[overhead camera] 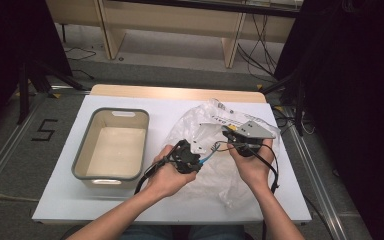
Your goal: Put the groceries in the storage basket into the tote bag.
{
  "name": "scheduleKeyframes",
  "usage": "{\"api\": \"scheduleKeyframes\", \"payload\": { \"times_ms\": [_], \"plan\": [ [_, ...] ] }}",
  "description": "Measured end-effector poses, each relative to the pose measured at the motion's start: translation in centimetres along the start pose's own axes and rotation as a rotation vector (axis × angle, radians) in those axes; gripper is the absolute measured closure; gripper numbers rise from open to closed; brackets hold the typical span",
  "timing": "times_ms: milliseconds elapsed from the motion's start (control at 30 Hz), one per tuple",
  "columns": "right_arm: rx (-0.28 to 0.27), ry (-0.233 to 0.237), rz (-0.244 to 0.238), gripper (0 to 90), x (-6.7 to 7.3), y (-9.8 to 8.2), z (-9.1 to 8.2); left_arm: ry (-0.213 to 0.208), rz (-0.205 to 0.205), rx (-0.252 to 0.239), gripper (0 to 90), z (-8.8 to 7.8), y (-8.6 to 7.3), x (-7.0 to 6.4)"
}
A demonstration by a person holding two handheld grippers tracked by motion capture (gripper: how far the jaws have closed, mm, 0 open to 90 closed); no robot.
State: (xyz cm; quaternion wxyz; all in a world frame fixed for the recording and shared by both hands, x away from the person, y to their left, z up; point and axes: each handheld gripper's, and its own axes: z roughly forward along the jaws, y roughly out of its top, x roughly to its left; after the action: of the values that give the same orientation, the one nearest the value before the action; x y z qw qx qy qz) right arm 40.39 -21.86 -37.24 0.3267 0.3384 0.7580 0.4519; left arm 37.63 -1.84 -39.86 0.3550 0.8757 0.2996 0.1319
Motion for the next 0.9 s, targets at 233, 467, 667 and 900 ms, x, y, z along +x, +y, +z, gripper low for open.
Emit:
{"api": "scheduleKeyframes", "payload": {
  "times_ms": [233,467,667,900],
  "plan": [
    [-0.004,0.005,0.000,90.0,0.1,0.1,0.0,0.021,-0.018,0.019,81.4,0.7,0.3,0.0],
    [0.001,0.011,-0.004,90.0,0.3,0.1,0.1,0.039,-0.025,0.014,81.4,1.3,0.8,-0.2],
    [0.000,0.013,-0.004,90.0,0.4,0.1,0.1,0.044,-0.020,0.006,81.4,2.1,1.2,-0.3],
    [-0.002,0.014,-0.006,90.0,0.5,0.1,0.1,0.063,-0.021,-0.004,81.3,3.1,1.4,-0.2]
  ]
}}
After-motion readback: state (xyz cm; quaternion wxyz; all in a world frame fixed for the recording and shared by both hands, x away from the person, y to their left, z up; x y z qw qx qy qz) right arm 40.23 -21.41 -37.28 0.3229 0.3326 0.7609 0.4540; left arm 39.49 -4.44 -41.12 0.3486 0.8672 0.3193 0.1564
